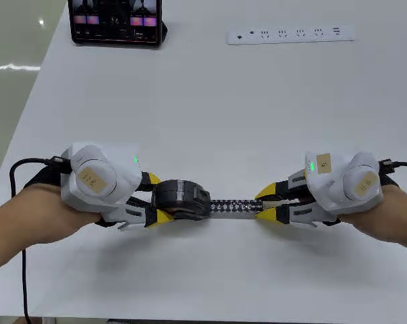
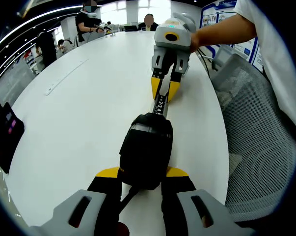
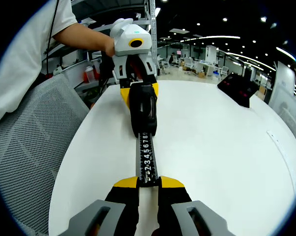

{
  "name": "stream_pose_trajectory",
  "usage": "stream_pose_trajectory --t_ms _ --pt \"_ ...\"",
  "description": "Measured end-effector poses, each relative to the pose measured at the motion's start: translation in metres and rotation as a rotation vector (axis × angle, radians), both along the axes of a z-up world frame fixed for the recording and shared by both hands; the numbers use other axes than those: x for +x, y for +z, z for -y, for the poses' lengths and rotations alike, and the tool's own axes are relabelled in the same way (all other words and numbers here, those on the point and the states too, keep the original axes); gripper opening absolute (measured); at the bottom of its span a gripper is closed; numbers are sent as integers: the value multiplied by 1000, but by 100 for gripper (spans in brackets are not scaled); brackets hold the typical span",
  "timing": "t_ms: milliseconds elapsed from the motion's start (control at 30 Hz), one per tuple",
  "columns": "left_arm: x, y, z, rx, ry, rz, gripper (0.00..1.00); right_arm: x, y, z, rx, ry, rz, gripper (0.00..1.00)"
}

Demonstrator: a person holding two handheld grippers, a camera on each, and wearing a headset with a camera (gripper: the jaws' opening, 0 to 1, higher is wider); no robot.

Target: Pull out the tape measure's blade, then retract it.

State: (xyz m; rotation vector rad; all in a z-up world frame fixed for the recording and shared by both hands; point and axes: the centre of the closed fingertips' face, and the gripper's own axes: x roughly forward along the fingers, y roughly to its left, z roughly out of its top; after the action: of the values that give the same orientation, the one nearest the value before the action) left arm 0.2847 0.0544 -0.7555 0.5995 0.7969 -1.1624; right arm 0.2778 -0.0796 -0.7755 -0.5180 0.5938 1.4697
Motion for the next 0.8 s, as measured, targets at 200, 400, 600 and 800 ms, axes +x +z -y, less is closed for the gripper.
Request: stream_pose_trajectory --t_ms 200,400,600,800 --pt "0 0 0 -1 2 -4 25 -1 0 7 -6 -14 -1 10" --pt "0 0 1 4 -1 -2 25 0 0 14 -17 -20 5 10" --pt "0 1 1 5 0 -1 25 -1 -1 20 -24 -25 7 10" --pt "-1 1 1 7 1 0 25 -2 -1 28 -34 -30 8 10"
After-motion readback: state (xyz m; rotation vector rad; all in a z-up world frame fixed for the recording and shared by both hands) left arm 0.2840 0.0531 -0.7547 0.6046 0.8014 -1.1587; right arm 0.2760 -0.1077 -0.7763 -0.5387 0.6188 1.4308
